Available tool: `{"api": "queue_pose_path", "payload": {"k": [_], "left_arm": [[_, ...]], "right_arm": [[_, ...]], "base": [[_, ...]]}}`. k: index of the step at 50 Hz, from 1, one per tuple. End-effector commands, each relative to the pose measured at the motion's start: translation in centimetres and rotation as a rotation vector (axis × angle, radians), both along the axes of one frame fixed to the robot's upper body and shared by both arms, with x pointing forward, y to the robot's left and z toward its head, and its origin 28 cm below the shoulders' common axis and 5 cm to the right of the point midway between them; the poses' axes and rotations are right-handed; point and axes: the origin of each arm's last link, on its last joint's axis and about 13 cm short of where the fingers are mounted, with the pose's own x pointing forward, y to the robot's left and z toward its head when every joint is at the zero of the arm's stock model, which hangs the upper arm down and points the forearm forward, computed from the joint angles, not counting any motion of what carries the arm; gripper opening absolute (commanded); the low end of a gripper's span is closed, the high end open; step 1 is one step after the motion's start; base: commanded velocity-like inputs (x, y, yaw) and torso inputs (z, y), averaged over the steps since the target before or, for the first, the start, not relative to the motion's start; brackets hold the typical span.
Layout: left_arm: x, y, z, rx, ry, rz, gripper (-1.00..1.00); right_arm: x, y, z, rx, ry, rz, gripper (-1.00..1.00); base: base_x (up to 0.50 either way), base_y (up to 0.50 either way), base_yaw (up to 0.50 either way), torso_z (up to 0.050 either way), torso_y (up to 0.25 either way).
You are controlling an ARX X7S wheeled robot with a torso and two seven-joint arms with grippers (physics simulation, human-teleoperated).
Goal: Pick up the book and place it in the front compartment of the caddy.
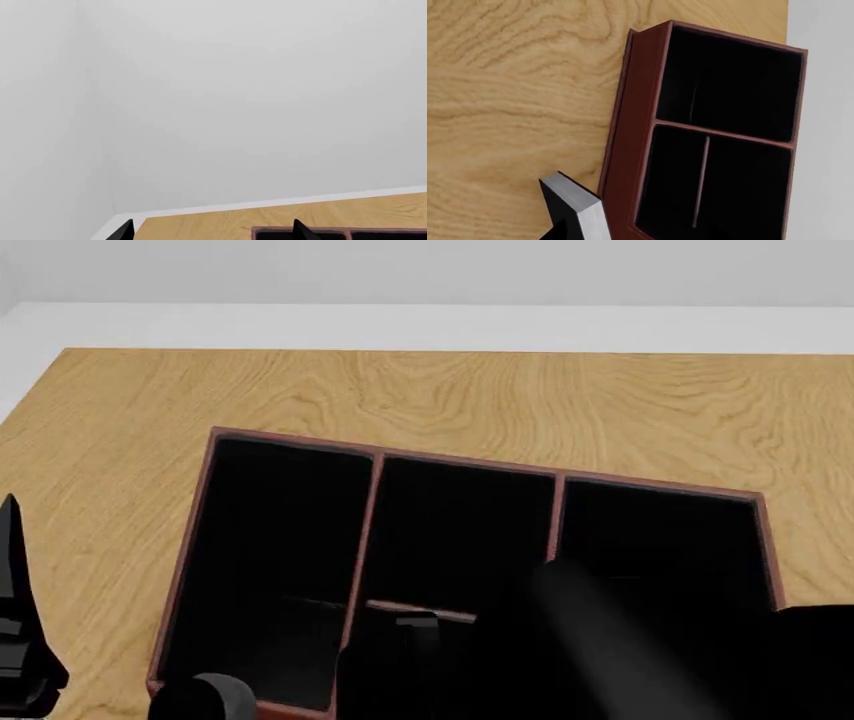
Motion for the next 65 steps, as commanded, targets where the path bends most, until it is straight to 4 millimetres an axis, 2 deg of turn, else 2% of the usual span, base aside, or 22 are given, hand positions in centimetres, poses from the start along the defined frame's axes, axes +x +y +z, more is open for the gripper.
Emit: {"api": "queue_pose_path", "payload": {"k": [1, 18, 65], "left_arm": [[0.0, 0.1, -0.1, -0.001, 0.002, 0.002, 1.0], [-0.1, 0.1, -0.2, -0.001, 0.003, 0.003, 1.0], [-0.2, 0.1, -0.1, 0.0, -0.002, 0.006, 1.0]], "right_arm": [[0.5, 0.5, -1.2, 0.002, 0.032, 0.021, 1.0], [0.5, 0.4, -2.7, 0.001, 0.076, 0.011, 1.0], [2.2, -0.1, -6.4, -0.029, 0.127, -0.027, 1.0]], "base": [[0.0, 0.0, 0.0, 0.0, 0.0], [0.0, 0.0, 0.0, 0.0, 0.0], [0.0, 0.0, 0.0, 0.0, 0.0]]}}
